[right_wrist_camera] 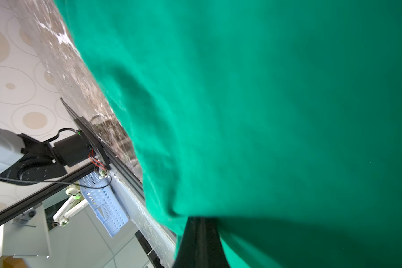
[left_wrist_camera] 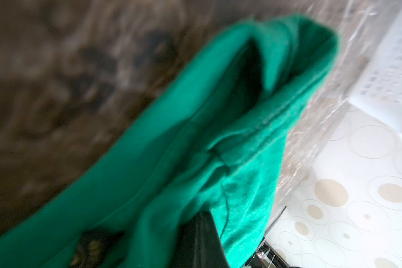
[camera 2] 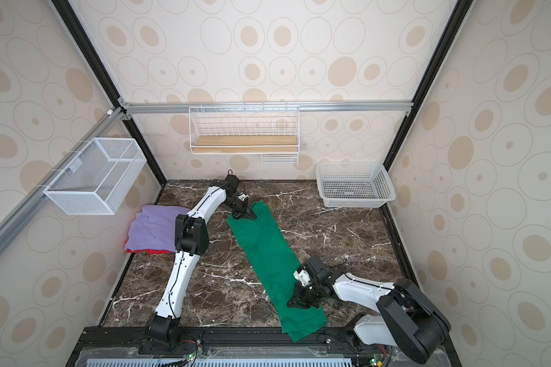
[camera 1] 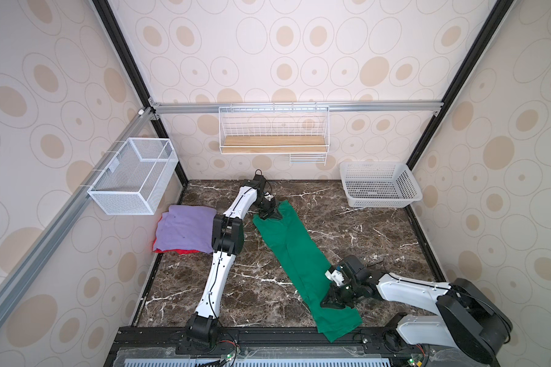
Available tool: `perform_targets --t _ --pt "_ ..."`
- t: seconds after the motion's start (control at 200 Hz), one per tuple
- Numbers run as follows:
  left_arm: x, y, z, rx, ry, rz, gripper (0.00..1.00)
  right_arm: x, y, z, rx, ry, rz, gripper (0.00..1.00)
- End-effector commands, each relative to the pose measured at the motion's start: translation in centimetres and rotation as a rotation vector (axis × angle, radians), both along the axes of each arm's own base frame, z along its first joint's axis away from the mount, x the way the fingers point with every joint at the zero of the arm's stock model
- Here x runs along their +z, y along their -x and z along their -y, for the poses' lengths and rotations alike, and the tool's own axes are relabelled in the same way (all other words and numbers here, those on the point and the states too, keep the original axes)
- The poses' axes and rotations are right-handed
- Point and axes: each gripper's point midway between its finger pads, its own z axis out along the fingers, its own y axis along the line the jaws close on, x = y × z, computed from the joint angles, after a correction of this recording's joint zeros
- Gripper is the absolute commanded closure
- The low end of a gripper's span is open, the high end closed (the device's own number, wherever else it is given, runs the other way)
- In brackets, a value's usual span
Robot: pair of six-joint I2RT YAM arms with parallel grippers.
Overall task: Fold and stack t-shirts
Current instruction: Adjust the T-shirt at the center of the board.
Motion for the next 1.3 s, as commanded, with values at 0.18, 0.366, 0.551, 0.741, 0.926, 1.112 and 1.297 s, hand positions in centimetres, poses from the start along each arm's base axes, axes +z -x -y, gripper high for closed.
perform_targets --t 0.18,0.366,0.551,0.741,0.926,1.112,1.297 --pt "-7.2 -4.2 -1.0 0.174 0.126 -0.023 0.93 1.2 0.1 -12.6 0.118 -0.105 0.026 1.00" --pt "-5.9 -7.2 -1.2 0.196 0.211 0.074 0.88 3.9 -2.6 -12.8 0.179 0.014 0.274 1.00" --pt "4.1 -9.8 -1.4 0.213 0.325 0.302 0.44 10.4 -7.2 -7.1 0.217 0.234 0.700 1.00" --pt "15.9 -6.7 -2.2 0.196 0.319 0.439 0.20 12.7 -9.0 -2.9 0.158 0.311 0.856 0.77" --pt "16.6 6.2 -4.4 0.156 -0.041 0.393 0.20 9.4 -7.4 1.3 0.091 0.384 0.723 0.61" --pt "9.7 22.8 -4.0 0.104 -0.206 0.249 0.20 6.5 -3.8 3.1 0.041 0.254 0.575 0.52" --pt "3.4 33.8 -3.2 0.072 -0.290 0.168 0.19 5.3 -1.2 2.8 0.098 0.152 0.484 0.43"
